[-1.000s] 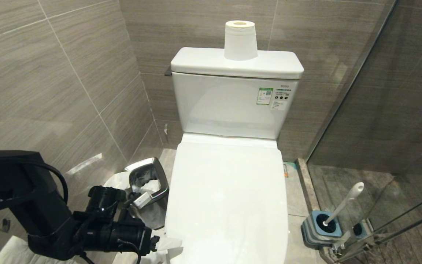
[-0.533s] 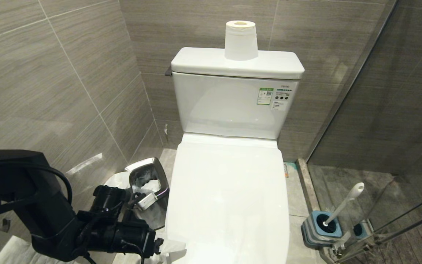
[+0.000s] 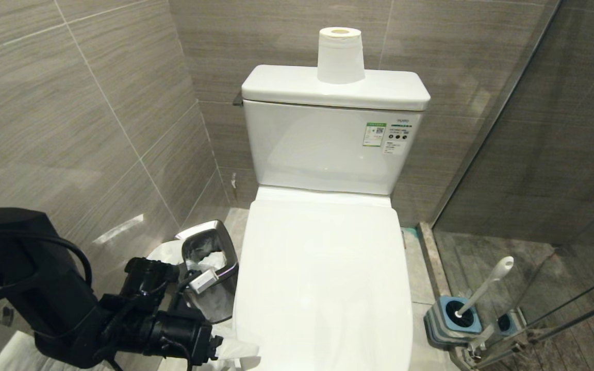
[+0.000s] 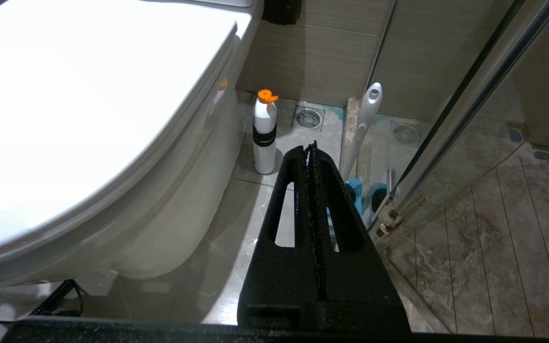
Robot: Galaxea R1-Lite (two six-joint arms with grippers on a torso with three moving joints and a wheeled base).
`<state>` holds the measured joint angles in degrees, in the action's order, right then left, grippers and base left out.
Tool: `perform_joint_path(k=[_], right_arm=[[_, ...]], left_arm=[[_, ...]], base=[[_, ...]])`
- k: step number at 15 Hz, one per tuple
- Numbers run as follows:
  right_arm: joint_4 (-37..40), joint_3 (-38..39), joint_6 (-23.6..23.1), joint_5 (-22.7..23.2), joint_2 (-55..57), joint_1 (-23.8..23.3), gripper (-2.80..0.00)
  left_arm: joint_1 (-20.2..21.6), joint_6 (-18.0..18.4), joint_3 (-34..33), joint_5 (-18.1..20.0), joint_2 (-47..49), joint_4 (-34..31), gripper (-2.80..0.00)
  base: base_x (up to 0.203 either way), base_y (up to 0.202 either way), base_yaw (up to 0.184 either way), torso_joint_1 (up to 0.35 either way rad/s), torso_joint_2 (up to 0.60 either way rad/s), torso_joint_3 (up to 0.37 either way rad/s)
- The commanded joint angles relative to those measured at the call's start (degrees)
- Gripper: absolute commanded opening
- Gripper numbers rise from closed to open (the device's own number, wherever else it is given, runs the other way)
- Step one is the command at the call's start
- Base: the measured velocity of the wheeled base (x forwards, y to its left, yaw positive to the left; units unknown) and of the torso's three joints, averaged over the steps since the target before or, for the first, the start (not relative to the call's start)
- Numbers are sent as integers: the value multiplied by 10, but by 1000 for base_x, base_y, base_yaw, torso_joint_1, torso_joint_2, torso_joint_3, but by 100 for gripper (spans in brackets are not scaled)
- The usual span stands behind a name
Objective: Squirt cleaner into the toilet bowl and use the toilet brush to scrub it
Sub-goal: Use the left hand to lift the toilet lid slightly
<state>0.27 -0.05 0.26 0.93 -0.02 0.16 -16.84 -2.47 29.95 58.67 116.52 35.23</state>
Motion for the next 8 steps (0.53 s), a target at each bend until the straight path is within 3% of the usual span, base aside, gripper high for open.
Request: perform_joint_path(k=[1,4,8], right_arm=[[0,0,0,0,0,0,-280],[0,0,0,0,0,0,-280],[0,0,0,0,0,0,-280]], left_arm=[[4,-15,0,35,-30,9,0],[9,-47,0,76,-52,11,0],[5,-74,2,83,-72,11,0]], base=[[0,0,0,0,0,0],[0,0,0,0,0,0],[0,0,0,0,0,0]])
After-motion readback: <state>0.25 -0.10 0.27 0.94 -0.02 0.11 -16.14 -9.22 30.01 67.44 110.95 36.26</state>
